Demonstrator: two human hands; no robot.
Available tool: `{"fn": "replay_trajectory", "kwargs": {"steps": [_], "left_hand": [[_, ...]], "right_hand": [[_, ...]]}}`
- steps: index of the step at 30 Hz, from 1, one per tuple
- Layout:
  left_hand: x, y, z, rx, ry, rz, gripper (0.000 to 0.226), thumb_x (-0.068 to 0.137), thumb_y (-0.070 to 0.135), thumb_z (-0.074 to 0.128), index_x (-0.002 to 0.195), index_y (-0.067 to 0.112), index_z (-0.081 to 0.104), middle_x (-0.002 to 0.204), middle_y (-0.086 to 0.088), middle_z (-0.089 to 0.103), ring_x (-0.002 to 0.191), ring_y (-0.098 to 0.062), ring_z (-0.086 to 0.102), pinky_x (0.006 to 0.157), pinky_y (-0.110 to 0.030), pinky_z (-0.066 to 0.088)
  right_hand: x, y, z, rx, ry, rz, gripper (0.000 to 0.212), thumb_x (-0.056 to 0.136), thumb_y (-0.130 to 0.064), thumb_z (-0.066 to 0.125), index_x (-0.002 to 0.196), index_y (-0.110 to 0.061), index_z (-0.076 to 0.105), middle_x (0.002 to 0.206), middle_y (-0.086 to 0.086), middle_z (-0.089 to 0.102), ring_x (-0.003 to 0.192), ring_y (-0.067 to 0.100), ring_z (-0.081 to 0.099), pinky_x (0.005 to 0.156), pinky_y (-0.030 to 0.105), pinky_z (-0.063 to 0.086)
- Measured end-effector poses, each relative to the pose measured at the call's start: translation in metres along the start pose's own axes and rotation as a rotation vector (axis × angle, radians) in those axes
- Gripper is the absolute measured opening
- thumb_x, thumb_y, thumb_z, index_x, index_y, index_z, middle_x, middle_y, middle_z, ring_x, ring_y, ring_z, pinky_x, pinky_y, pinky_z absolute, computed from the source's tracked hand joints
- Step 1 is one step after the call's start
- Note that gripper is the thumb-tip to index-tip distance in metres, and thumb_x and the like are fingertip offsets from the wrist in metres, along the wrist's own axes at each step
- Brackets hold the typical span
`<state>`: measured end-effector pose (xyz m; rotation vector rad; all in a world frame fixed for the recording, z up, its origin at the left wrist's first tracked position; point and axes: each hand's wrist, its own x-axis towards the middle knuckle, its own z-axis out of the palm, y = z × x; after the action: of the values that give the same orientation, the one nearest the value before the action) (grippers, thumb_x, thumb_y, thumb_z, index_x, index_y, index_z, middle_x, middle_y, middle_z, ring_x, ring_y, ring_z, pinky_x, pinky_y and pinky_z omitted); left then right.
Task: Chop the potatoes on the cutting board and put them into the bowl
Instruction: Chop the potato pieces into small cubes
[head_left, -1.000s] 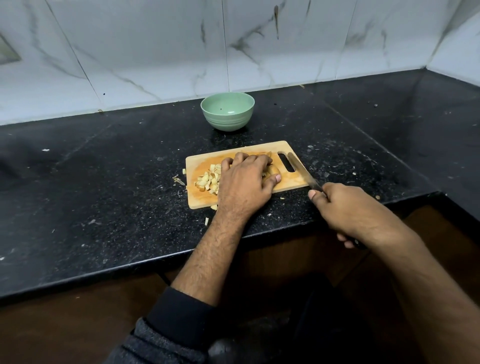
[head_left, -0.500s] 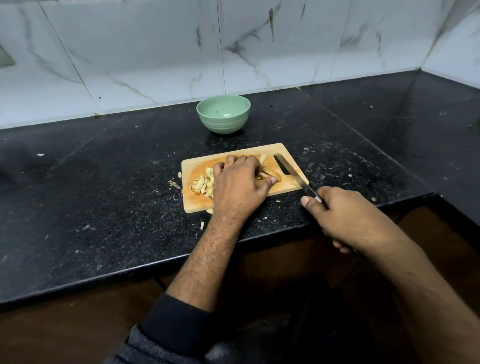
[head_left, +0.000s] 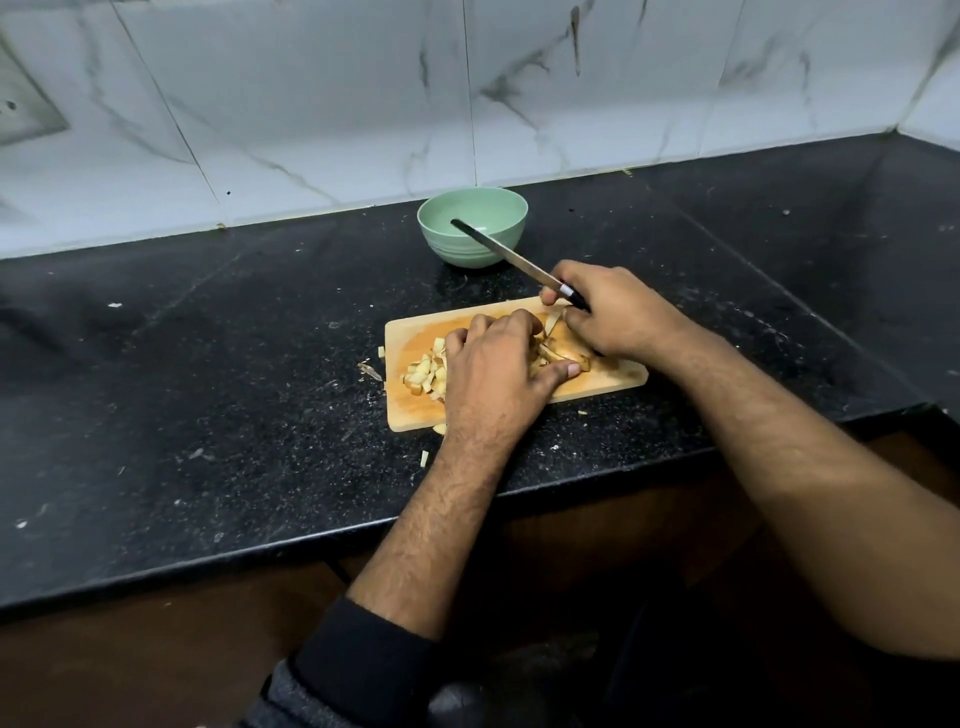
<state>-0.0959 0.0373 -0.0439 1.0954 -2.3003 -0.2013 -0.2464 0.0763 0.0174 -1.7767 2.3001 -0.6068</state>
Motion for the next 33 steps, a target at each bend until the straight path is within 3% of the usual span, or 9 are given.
{"fn": "replay_trajectory", "kwargs": {"steps": [3,10,17,20,23,28,33], "left_hand": [[0.001,0.0,0.0,-0.003,0.008,0.004,0.06,0.081,0.071,0.064,0.119,0.025,0.059,0.116,0.009,0.066,0.111,-0.017,0.05,0.097,-0.04,0.033],[0.003,0.002,0.001,0.038,0.021,0.007,0.059,0.081,0.073,0.062,0.115,0.024,0.059,0.108,0.007,0.068,0.108,-0.019,0.052,0.093,-0.04,0.032],[0.0,0.007,-0.006,0.116,0.029,0.009,0.046,0.089,0.064,0.058,0.113,0.024,0.062,0.099,0.003,0.07,0.104,-0.02,0.055,0.088,-0.038,0.032],[0.0,0.01,-0.007,0.166,0.024,0.03,0.039,0.095,0.056,0.054,0.111,0.022,0.062,0.099,0.0,0.071,0.106,-0.023,0.055,0.087,-0.039,0.032],[0.001,0.011,-0.006,0.176,0.01,0.054,0.031,0.098,0.049,0.053,0.108,0.021,0.062,0.103,0.0,0.072,0.106,-0.024,0.054,0.085,-0.039,0.031],[0.0,0.007,-0.002,0.164,0.014,0.118,0.024,0.101,0.041,0.051,0.111,0.025,0.065,0.107,0.002,0.069,0.108,-0.022,0.051,0.085,-0.039,0.032],[0.0,0.005,-0.001,0.11,-0.023,0.169,0.028,0.099,0.036,0.056,0.126,0.027,0.062,0.12,0.007,0.067,0.115,-0.018,0.051,0.091,-0.039,0.033]], "right_hand": [[0.006,0.007,0.004,0.021,-0.04,-0.027,0.026,0.092,-0.016,0.059,0.1,-0.041,0.058,0.09,-0.02,0.067,0.08,0.004,0.061,0.084,0.046,0.056],[-0.019,0.017,0.003,0.046,0.021,0.03,0.021,0.092,-0.021,0.062,0.098,-0.04,0.058,0.092,-0.023,0.071,0.089,0.008,0.065,0.086,0.044,0.056],[-0.041,0.012,0.009,-0.054,0.01,0.039,0.008,0.097,-0.035,0.059,0.104,-0.039,0.056,0.098,-0.011,0.066,0.095,0.018,0.06,0.082,0.041,0.053],[-0.048,0.016,0.013,-0.007,0.004,0.051,0.008,0.098,-0.041,0.059,0.105,-0.04,0.054,0.095,-0.009,0.066,0.087,0.017,0.061,0.081,0.043,0.054],[-0.056,0.019,0.015,0.115,0.039,0.079,0.013,0.094,-0.044,0.065,0.103,-0.041,0.056,0.088,-0.012,0.065,0.084,0.012,0.063,0.084,0.047,0.055],[-0.058,0.017,0.025,0.237,0.147,0.137,0.038,0.077,-0.047,0.084,0.101,-0.04,0.056,0.098,-0.019,0.071,0.095,0.007,0.067,0.09,0.044,0.055],[-0.057,0.015,0.03,0.267,0.227,0.175,0.034,0.079,-0.044,0.083,0.098,-0.037,0.056,0.095,-0.017,0.073,0.09,0.009,0.069,0.086,0.043,0.056]]}}
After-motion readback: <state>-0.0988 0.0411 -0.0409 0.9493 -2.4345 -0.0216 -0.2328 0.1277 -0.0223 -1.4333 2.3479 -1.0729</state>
